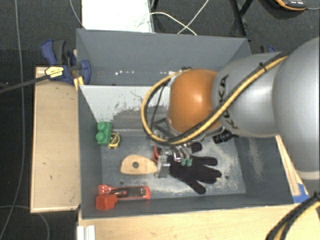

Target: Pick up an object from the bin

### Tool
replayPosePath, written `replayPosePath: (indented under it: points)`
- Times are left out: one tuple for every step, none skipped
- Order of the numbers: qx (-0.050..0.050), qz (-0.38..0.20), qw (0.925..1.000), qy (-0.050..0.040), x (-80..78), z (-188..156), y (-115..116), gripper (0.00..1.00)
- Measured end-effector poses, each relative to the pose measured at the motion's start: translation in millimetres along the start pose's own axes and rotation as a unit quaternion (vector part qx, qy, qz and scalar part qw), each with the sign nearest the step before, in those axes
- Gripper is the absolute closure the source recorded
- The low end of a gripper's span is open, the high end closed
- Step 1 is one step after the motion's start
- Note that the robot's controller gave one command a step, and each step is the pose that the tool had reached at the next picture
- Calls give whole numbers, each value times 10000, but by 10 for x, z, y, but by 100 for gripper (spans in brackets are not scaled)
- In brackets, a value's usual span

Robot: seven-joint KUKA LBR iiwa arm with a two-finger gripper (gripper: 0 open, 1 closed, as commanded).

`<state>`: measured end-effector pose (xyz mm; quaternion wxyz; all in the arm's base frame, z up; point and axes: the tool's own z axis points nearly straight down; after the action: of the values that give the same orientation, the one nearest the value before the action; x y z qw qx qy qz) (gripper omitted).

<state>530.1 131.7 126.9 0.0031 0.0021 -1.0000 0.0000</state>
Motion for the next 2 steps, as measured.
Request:
replayPosePath:
  points:
    - [-6,36,10000,-41,-21,-45,-7,0]
    - [-6,528,9986,-32,292,570,-672,0]
